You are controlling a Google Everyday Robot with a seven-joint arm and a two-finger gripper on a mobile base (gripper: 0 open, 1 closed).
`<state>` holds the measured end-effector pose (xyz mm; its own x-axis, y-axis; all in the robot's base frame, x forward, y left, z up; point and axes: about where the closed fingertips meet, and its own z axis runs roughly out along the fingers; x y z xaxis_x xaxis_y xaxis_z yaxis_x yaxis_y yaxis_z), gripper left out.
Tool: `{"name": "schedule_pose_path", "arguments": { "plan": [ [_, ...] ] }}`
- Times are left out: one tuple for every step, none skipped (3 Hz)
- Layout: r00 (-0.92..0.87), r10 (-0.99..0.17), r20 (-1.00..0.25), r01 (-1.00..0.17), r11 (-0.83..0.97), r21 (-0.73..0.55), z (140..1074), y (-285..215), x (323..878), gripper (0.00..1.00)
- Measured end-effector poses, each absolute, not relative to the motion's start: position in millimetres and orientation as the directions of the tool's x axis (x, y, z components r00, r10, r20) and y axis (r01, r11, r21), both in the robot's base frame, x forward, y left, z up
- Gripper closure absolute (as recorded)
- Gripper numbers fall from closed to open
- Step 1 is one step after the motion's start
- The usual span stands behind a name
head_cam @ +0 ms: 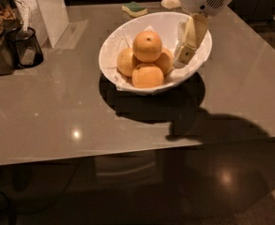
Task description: Pick orange from white bowl
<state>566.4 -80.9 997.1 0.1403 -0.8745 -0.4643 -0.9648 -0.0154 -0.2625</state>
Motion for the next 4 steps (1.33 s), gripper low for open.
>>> {"name": "schedule_pose_path", "arguments": {
  "plan": [
    [0.166, -0.863, -0.477, -0.966, -0.045, -0.253, 987, -66, 583, 0.0],
    [0.199, -0.844, -0.498, -0.973, -0.11, -0.202, 960, -34, 606, 0.0],
    [0.199, -0.844, -0.498, -0.973, -0.11, -0.201, 959, -34, 606, 0.0],
    [0.178, -0.839, -0.514, -0.977, -0.087, -0.196, 953, -35, 614, 0.0]
  ]
}}
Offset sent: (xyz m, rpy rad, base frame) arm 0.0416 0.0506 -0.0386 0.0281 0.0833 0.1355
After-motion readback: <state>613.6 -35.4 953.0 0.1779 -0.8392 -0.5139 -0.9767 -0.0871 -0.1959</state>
